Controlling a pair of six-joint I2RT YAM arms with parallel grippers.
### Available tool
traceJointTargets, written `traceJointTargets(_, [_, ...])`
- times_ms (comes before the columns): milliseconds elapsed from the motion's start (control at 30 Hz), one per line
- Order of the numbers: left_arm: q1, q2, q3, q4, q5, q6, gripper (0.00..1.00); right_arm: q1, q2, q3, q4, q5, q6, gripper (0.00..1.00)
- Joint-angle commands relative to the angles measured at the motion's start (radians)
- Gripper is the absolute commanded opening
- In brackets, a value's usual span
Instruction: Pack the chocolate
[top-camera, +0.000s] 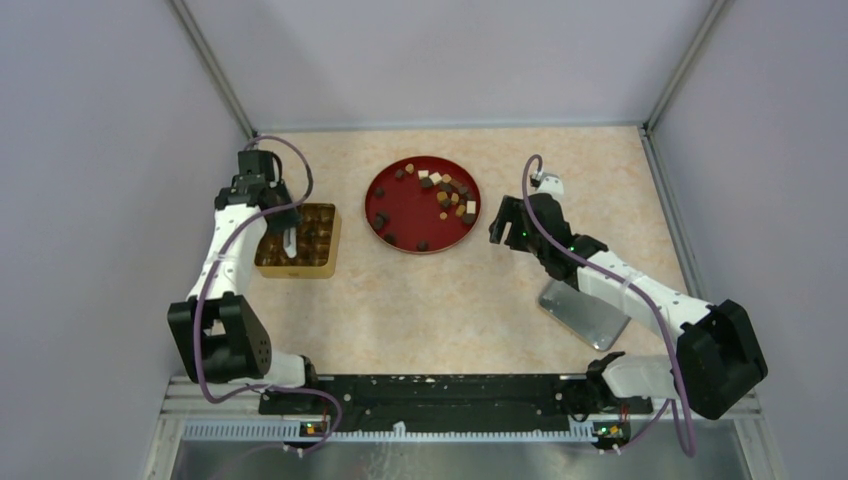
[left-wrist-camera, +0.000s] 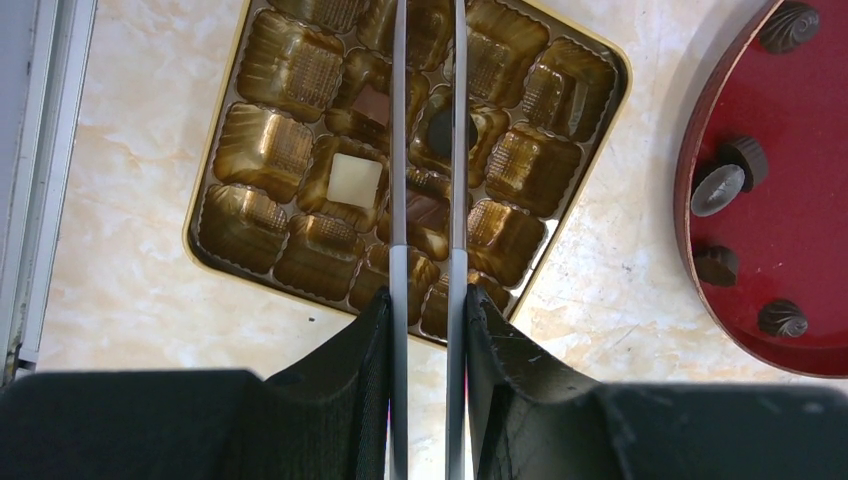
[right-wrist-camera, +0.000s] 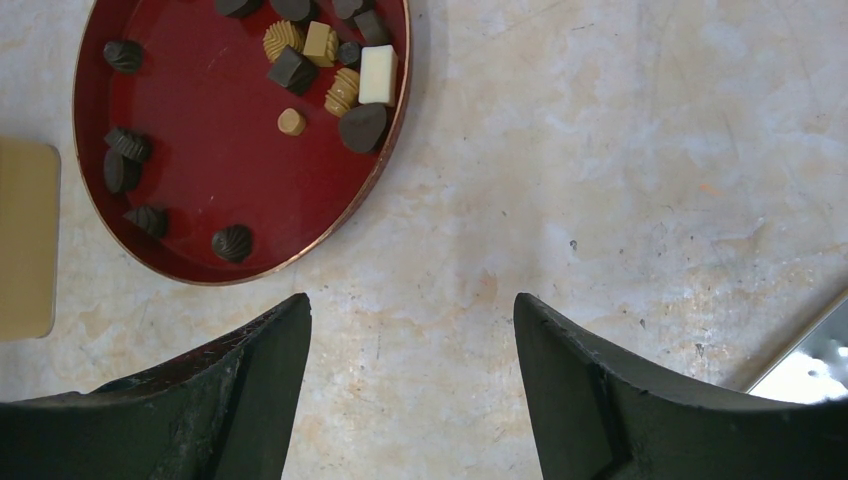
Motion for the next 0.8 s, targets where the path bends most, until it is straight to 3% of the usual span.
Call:
traceJointTargets(0, [0.004,-0.065,0.002,0.003,-0.018,-0.004,0.10,-0.010,-0.001,0.033,0.043,0.000,-0.007,0.73])
traceJointTargets(767, [0.004,-0.078,-0.090,0.027,-0.024,-0.020,0.13,-0.010,-0.033,0.013,0.033,0.004,-0.003,0.73])
